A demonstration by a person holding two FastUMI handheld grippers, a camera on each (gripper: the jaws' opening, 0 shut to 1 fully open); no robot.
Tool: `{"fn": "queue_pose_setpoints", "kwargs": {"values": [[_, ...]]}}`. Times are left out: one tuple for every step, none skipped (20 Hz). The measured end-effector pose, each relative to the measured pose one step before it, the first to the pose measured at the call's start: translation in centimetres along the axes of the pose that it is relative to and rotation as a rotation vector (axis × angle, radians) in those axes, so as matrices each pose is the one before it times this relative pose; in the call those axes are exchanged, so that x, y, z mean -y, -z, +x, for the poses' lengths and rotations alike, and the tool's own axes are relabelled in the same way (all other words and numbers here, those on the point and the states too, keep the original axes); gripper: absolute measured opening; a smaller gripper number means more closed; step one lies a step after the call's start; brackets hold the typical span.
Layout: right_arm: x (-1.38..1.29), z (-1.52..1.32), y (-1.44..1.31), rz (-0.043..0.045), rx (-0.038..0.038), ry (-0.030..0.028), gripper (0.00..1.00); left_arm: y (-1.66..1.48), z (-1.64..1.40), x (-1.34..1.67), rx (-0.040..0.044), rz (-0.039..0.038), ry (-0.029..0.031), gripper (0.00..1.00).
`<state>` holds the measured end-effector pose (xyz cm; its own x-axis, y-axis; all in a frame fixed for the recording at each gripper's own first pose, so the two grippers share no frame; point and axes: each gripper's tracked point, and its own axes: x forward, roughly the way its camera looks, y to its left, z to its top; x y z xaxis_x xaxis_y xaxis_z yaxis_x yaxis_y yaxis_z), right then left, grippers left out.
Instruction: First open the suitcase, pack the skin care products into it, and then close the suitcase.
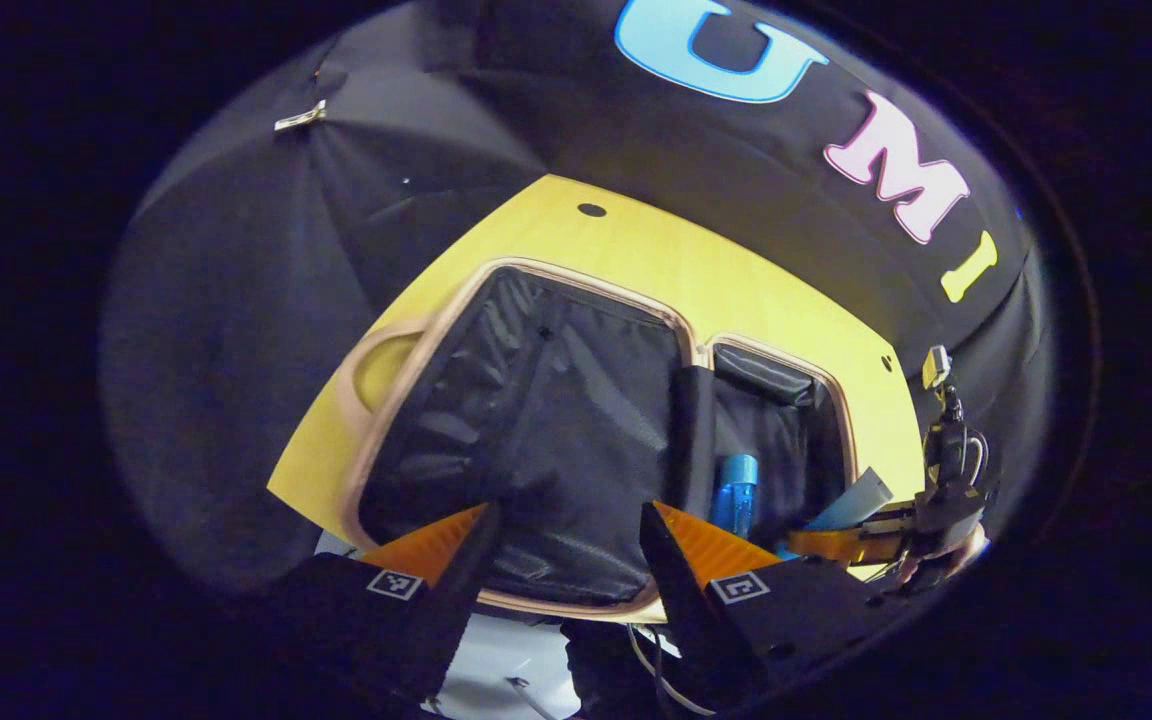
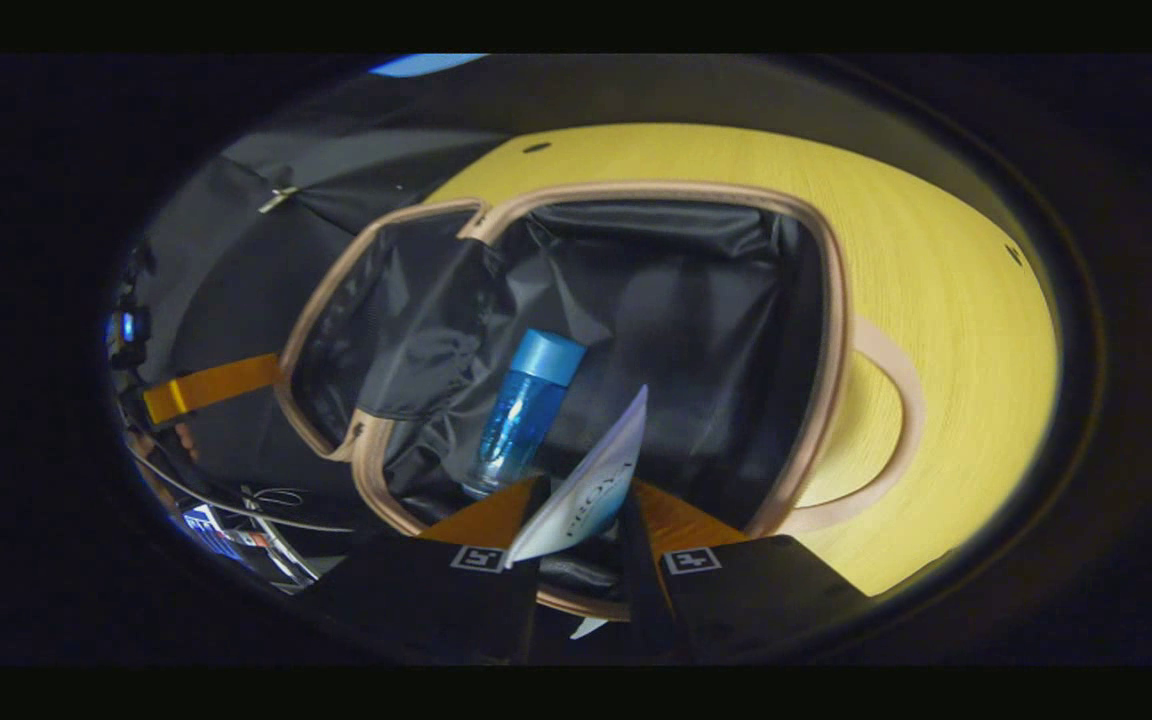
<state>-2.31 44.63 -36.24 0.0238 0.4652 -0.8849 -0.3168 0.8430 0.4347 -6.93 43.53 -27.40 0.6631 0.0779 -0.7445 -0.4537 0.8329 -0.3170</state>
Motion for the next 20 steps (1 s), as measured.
{"fn": "queue_pose_setpoints", "kwargs": {"values": [[0.126,0.387,0.917,0.02507,-0.05661,0.01817,0.41,0.018,-0.244,-1.650,0.00056,-0.01529,-0.02061,0.89],[-0.432,0.174,0.129,0.02285,-0.01572,-0.00467,0.34,0.095,-0.063,-1.377,-0.00362,-0.01019,-0.02103,0.89],[0.127,0.612,-0.060,0.00111,-0.00769,0.01529,0.43,-0.495,0.375,-1.091,-0.00315,-0.00501,-0.01605,0.89],[0.513,0.191,0.112,-0.00401,-0.01138,0.02701,0.36,-0.230,-0.094,-1.144,-0.00713,-0.00735,-0.01581,0.89],[0.460,0.072,0.242,0.00780,-0.01173,0.02366,0.44,-0.362,0.122,-1.098,-0.00375,-0.00883,-0.01638,0.89],[0.212,-0.068,-0.132,0.01824,0.00094,0.01095,0.38,-0.472,0.249,-0.885,0.00041,-0.00749,-0.00858,0.89],[-0.261,-0.226,-0.029,0.01486,0.00401,-0.00768,0.45,-0.752,0.240,-0.670,0.00551,-0.00743,-0.00483,0.89],[-0.179,-0.465,-0.224,0.01047,0.00522,-0.01030,0.45,-0.579,0.251,-0.606,0.00379,-0.00569,0.00122,0.89],[-0.466,-0.198,0.033,0.00901,0.00331,-0.02246,0.41,-0.531,0.469,-0.498,-0.00110,-0.00547,-0.00293,0.89],[-0.392,-0.528,-0.013,-0.00006,0.00280,-0.01873,0.56,-0.586,0.586,-0.581,0.00057,-0.00153,-0.00831,0.88],[-0.748,-0.637,-0.221,-0.00067,0.01378,-0.02811,0.71,-0.614,0.490,-0.672,-0.00172,0.00447,-0.01048,0.89],[-0.941,-0.575,-0.277,-0.00468,0.02654,-0.03843,0.67,-0.641,0.470,-0.530,0.00060,0.00526,-0.01423,0.89],[-1.322,-1.052,-0.539,-0.00534,0.04214,-0.04988,0.83,-0.780,0.413,-0.629,0.00278,0.00603,-0.01166,0.89],[-1.138,-1.124,-0.601,-0.00181,0.05033,-0.03600,0.98,-0.847,0.643,-0.710,-0.00090,-0.00104,-0.01429,0.89],[-0.972,-1.168,-0.871,-0.00315,0.06397,-0.03125,0.98,-0.550,0.287,-0.344,-0.00197,-0.00443,-0.00723,0.89],[-1.246,-1.143,-1.058,-0.01063,0.06743,-0.02822,0.89,-0.732,0.455,-0.473,-0.00095,-0.00616,-0.00543,0.89],[-0.912,-1.142,-0.383,-0.02599,0.03656,-0.02303,1.00,-0.838,0.601,-0.310,-0.00105,-0.00241,-0.00587,0.89],[-0.391,-0.822,-0.159,-0.03522,0.02433,-0.00346,0.97,-0.764,0.646,-0.494,0.00010,-0.00093,-0.01195,0.89],[-0.206,-0.738,-0.415,-0.02876,0.01451,0.00570,0.97,-0.789,0.743,-0.402,-0.00079,0.00515,-0.01082,0.89],[-0.221,-0.510,-0.340,-0.01506,0.01501,0.00381,0.97,-0.672,0.789,-0.466,0.00034,0.00447,-0.01686,0.89]]}}
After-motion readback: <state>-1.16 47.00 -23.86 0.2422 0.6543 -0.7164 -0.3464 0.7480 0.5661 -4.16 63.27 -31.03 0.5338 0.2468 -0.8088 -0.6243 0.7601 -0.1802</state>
